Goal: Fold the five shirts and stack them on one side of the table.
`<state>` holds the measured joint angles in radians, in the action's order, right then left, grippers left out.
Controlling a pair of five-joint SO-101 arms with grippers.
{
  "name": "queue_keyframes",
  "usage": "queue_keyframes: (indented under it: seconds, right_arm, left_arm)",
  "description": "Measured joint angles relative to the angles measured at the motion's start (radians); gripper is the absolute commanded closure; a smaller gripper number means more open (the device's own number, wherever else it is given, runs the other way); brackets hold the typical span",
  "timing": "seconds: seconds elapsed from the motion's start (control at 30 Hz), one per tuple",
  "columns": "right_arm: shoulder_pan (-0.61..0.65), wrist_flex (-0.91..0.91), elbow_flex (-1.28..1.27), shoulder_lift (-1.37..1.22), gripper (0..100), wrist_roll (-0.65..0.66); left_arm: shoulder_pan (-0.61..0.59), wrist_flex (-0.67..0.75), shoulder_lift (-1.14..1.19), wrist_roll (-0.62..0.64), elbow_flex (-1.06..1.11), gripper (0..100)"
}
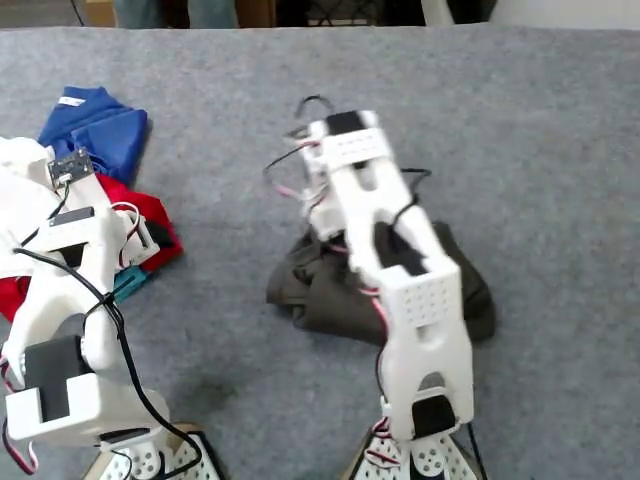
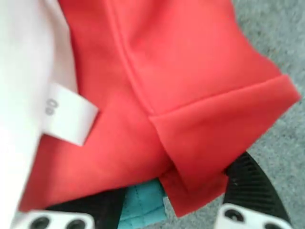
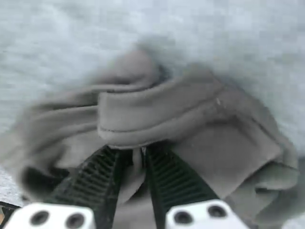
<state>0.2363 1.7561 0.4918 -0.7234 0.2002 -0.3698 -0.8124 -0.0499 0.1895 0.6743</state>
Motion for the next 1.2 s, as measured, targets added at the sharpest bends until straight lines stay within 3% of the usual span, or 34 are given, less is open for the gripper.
queue_keyframes:
  seconds: [0.27, 0.47, 0.67, 0.8, 1.0, 1.2]
  right_arm:
    - [-0.238, 0.0, -0.242, 0.336, 98.5, 0.11]
    - [-0.488, 0.0, -0.531, 0.557, 98.5, 0.253]
    - [-0.763, 0.0, -0.806, 0.669, 98.4, 0.555]
    - [-0.878, 0.0, -0.928, 0.781, 96.9, 0.802]
    - [-0.895, 0.0, -0.954, 1.119, 78.6, 0.973]
    - [-0.624, 0.002, -0.956, 1.513, 76.9, 0.925]
  left_arm:
    - [0.0, 0.0, 0.0, 0.0, 0.0, 69]
    - [0.0, 0.0, 0.0, 0.0, 0.0, 69]
    - [0.0, 0.0, 0.0, 0.0, 0.0, 69]
    - [0.0, 0.0, 0.0, 0.0, 0.0, 69]
    - [0.0, 0.0, 0.0, 0.0, 0.0, 69]
    - [0.0, 0.0, 0.0, 0.0, 0.0, 69]
